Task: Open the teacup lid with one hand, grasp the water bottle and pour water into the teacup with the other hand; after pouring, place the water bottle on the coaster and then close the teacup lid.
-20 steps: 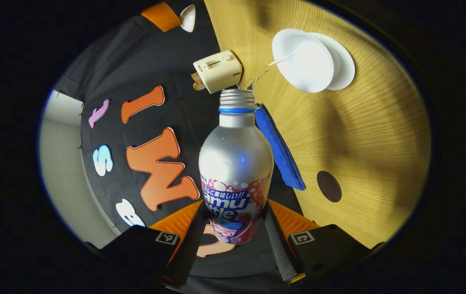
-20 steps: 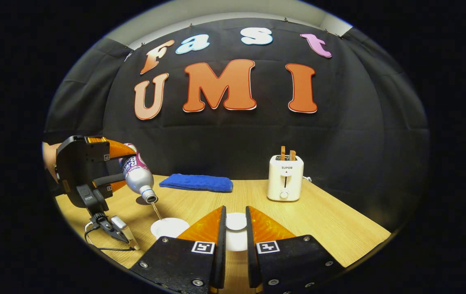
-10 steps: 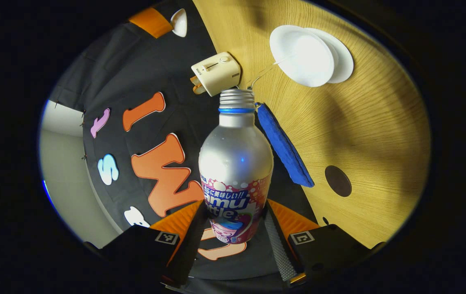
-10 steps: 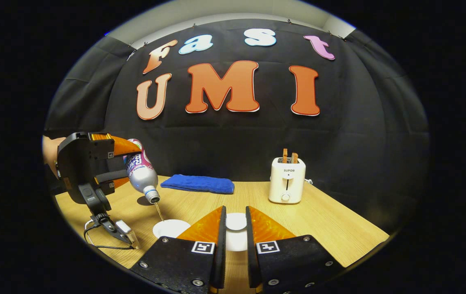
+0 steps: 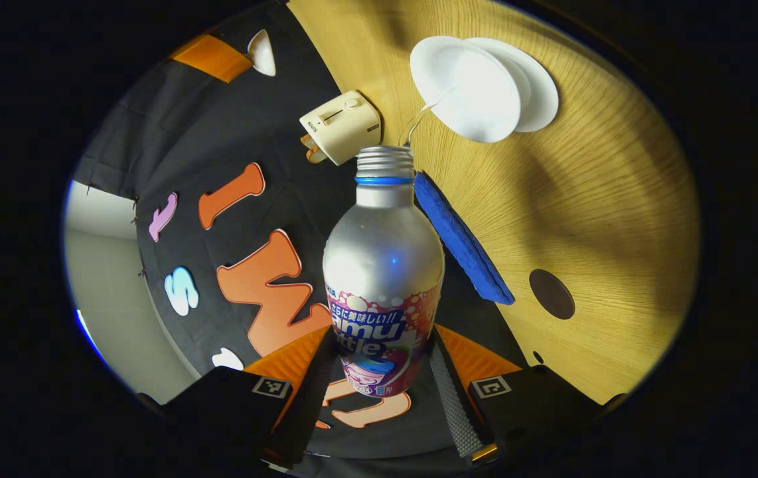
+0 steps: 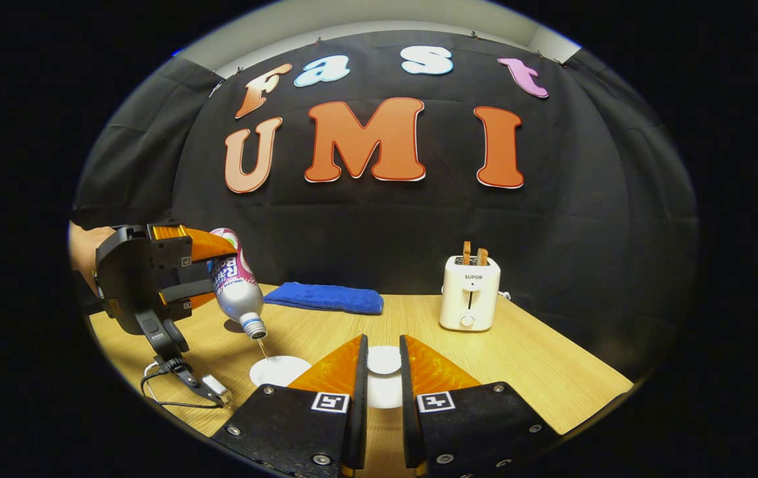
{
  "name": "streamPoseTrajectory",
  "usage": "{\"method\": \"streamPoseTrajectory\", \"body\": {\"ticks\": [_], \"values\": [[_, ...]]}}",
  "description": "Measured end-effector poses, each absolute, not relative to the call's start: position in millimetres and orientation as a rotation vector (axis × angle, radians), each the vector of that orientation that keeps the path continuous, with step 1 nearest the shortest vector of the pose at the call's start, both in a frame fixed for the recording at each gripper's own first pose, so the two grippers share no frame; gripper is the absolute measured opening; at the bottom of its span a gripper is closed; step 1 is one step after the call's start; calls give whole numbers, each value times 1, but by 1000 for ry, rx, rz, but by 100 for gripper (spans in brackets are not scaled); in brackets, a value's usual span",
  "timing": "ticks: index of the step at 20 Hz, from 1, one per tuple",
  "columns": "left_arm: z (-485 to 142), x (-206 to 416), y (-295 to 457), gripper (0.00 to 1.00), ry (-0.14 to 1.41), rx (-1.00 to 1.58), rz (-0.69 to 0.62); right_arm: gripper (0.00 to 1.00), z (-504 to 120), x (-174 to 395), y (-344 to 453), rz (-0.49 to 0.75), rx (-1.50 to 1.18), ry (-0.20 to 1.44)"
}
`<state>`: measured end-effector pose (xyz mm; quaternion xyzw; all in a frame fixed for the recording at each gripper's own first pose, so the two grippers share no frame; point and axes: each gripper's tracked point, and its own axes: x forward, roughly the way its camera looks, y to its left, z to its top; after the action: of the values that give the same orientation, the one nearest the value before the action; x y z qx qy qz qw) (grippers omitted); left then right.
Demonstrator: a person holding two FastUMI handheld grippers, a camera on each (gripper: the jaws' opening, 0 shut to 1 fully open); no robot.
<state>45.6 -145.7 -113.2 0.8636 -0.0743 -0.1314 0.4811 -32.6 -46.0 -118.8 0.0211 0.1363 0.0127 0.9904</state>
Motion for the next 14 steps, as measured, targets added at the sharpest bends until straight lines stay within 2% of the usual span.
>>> {"method": "streamPoseTrajectory", "body": {"ticks": [5,6,10,12,14], "values": [[-116,44,-149,82,-199,2135,-324,23,-121,-33,-41,35,33,279],[-115,45,-152,86,-212,2142,-322,23,-121,-33,-40,38,32,280],[-118,43,-156,82,-232,2150,-323,23,-122,-32,-38,40,30,285],[-119,42,-155,86,-235,2125,-322,23,-123,-32,-37,42,34,285],[-115,42,-156,83,-253,2089,-315,23,-124,-31,-34,49,43,290]]}}
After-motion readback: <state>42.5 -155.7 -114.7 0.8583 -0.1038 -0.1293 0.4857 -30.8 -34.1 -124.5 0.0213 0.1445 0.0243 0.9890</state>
